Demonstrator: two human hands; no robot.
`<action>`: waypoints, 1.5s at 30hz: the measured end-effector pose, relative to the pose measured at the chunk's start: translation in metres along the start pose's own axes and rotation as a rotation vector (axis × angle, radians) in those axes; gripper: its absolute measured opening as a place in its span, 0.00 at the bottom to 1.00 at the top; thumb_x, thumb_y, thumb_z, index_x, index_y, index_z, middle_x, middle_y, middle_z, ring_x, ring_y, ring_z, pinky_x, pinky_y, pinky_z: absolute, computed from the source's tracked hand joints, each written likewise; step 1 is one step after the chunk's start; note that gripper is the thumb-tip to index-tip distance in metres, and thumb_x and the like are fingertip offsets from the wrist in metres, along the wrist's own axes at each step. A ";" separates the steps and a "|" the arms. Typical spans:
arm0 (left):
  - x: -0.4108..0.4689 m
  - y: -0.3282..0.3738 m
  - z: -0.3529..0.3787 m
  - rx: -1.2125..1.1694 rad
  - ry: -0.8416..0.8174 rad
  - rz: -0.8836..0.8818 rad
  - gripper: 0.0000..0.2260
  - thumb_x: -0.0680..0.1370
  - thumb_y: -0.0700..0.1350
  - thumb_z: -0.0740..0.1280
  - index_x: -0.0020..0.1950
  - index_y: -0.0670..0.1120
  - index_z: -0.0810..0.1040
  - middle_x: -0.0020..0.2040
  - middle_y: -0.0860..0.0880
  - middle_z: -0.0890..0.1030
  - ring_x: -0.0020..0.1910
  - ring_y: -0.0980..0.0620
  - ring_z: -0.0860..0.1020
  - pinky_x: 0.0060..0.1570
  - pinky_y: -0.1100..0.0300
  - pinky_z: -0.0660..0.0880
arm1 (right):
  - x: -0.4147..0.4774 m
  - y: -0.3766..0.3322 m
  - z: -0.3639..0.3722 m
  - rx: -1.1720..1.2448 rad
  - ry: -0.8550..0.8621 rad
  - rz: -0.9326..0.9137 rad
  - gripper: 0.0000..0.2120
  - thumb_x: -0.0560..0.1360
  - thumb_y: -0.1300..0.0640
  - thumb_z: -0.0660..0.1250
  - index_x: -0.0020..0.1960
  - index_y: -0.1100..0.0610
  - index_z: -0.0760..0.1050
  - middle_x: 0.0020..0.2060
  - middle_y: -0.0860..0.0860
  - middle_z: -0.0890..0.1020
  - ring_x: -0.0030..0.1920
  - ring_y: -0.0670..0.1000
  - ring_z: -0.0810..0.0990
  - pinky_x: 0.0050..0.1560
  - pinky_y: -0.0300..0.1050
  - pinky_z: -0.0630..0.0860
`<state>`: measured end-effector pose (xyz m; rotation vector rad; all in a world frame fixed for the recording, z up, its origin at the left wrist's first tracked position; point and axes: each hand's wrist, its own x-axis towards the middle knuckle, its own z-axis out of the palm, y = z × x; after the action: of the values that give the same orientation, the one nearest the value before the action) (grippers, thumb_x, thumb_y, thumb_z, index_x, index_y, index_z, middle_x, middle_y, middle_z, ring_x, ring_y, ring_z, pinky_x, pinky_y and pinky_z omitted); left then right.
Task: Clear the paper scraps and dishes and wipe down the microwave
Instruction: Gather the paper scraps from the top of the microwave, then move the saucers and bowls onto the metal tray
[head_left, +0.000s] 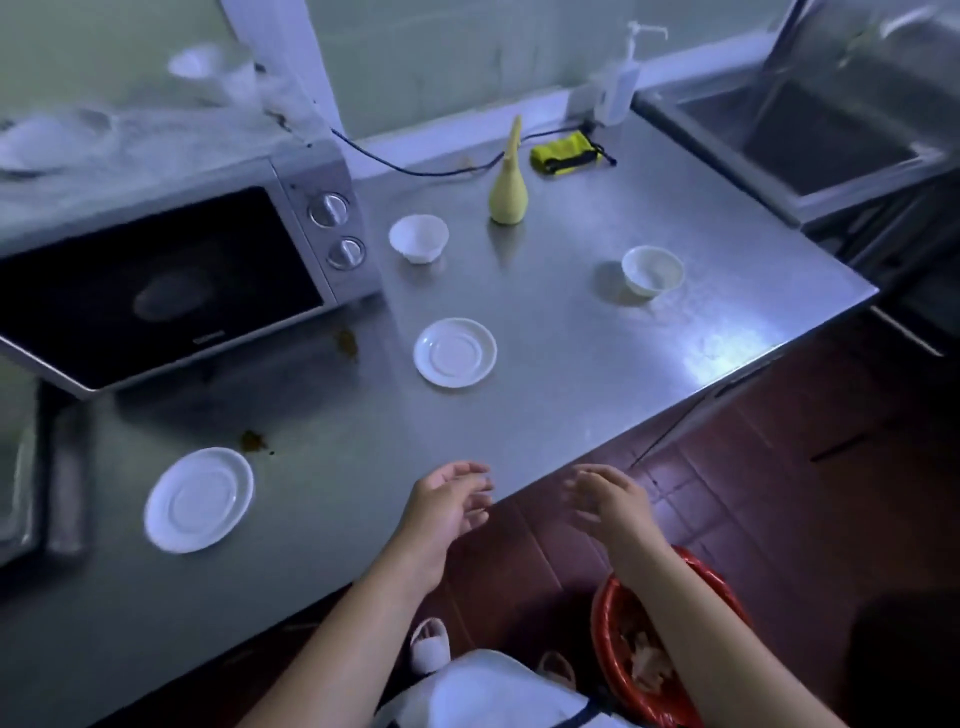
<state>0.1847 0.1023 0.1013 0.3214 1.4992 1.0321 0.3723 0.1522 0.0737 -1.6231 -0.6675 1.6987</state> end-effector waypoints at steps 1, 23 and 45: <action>0.002 0.006 -0.008 -0.008 -0.002 0.012 0.07 0.79 0.36 0.65 0.49 0.45 0.80 0.41 0.48 0.82 0.36 0.53 0.79 0.37 0.62 0.75 | -0.006 -0.004 0.013 0.007 -0.013 0.002 0.06 0.78 0.69 0.63 0.48 0.64 0.79 0.31 0.55 0.82 0.27 0.48 0.81 0.26 0.36 0.75; 0.082 0.049 -0.060 -0.040 0.020 0.033 0.06 0.79 0.37 0.65 0.52 0.43 0.81 0.44 0.46 0.82 0.42 0.51 0.80 0.41 0.60 0.78 | 0.041 -0.039 0.080 -0.126 0.055 0.010 0.08 0.79 0.68 0.63 0.53 0.66 0.80 0.47 0.61 0.82 0.44 0.59 0.81 0.48 0.51 0.78; 0.208 0.113 -0.010 -0.030 0.321 -0.143 0.10 0.78 0.43 0.64 0.56 0.49 0.82 0.55 0.46 0.84 0.52 0.49 0.82 0.56 0.53 0.78 | 0.229 -0.126 0.159 -0.441 -0.361 0.069 0.27 0.79 0.61 0.66 0.76 0.58 0.63 0.65 0.56 0.74 0.60 0.56 0.76 0.63 0.56 0.75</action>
<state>0.0866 0.3111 0.0478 0.0252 1.7638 1.0239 0.2341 0.4225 0.0376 -1.6489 -1.2479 2.0214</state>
